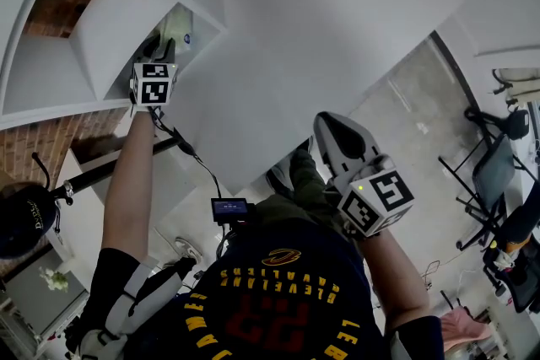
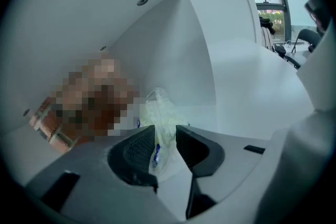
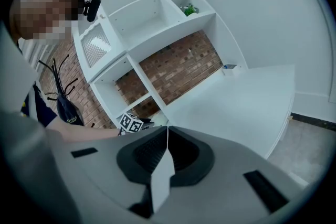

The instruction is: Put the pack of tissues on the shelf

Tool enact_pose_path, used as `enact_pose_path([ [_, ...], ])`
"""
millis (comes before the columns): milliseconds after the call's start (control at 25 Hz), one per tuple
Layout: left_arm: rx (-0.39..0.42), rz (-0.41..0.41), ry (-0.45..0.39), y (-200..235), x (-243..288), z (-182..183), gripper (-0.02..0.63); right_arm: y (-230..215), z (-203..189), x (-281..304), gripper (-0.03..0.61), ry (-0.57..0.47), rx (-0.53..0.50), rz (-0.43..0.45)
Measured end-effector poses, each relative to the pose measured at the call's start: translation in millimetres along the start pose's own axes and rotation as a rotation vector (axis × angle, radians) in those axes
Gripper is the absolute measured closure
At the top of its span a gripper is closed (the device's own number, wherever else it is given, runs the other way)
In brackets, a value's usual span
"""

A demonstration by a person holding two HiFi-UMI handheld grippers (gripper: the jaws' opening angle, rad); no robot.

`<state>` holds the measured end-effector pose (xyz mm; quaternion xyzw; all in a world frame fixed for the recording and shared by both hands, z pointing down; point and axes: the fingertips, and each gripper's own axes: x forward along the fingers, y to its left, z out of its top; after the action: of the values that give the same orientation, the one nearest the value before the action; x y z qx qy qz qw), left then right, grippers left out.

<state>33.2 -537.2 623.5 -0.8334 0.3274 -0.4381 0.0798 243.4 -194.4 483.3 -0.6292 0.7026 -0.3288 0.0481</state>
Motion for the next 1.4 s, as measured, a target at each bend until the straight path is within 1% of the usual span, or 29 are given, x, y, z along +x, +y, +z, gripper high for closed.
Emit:
enact_pose_path([
  [80, 0.022, 0.022, -0.016, -0.1, -6.1, 4.5, 0.487, 1.3, -1.0, -2.5, 0.569, -0.007, 0.002, 0.003],
  [160, 0.025, 0.036, -0.038, -2.2, -14.0, 9.1, 0.470, 3.4, -1.1, -5.1, 0.569, -0.012, 0.001, 0.006],
  [320, 0.031, 0.030, -0.103, -19.7, -39.3, 17.9, 0.460, 10.3, -1.9, -9.6, 0.569, -0.019, -0.002, 0.010],
  [520, 0.071, 0.007, -0.230, -50.9, -94.7, 36.6, 0.460, 23.9, -4.0, -16.2, 0.569, -0.033, -0.018, 0.020],
  [640, 0.081, 0.005, -0.301, -56.2, -136.1, 38.9, 0.462, 41.5, -8.9, -18.4, 0.569, -0.030, -0.056, 0.023],
  [840, 0.025, 0.032, -0.402, -46.8, -205.4, 37.8, 0.462, 67.1, -13.1, -25.8, 0.569, -0.044, -0.096, 0.029],
  [1040, -0.025, 0.061, -0.457, -40.0, -265.1, 25.0, 0.462, 86.0, -16.5, -35.5, 0.569, -0.060, -0.123, 0.032],
  [1120, -0.070, 0.070, -0.467, -35.5, -288.3, 12.4, 0.462, 97.5, -18.3, -38.5, 0.569, -0.065, -0.141, 0.047],
  [1280, -0.203, 0.070, -0.460, -32.4, -322.5, -24.5, 0.462, 118.0, -21.9, -43.3, 0.569, -0.058, -0.176, 0.063],
  [1400, -0.259, 0.080, -0.457, -30.4, -342.6, -45.6, 0.463, 132.1, -23.3, -45.6, 0.569, -0.060, -0.198, 0.066],
])
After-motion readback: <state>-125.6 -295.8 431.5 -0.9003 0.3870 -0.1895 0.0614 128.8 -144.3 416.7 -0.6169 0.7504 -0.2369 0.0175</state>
